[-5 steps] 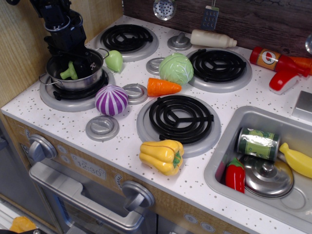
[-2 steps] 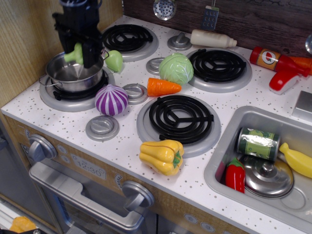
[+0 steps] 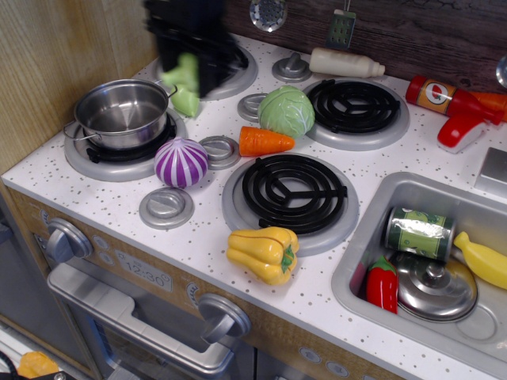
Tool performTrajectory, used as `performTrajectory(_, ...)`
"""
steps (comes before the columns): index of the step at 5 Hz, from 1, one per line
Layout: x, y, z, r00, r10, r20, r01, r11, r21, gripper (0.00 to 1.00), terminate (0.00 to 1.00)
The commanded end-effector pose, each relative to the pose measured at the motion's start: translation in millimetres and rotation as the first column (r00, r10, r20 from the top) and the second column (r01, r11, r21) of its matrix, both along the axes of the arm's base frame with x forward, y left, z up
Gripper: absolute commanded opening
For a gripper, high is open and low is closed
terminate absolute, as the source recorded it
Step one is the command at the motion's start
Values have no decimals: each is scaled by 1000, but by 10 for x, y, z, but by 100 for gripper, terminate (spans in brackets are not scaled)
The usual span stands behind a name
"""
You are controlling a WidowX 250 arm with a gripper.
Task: Take broccoli out of pan
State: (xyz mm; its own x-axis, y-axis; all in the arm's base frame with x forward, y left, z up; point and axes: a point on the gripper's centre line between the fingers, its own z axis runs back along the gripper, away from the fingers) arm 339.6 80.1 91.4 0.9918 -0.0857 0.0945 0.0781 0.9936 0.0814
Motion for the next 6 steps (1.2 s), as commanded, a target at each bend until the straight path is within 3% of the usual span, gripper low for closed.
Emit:
performTrajectory(1,24,-470,105,999,-23,29,25,997,-74,0,0)
performTrajectory(3,-29,-648,-307,999,-28,32,32,989,-144,0,0)
performTrajectory(4,-31,-655,-360,998,-23,57,30,991,-130,100,0)
performTrajectory(5,-28,-724,-392,994,2,105,12,992,-127,100,0)
performTrajectory(6,-28,-724,-392,994,2,105,12,992,-127,100,100)
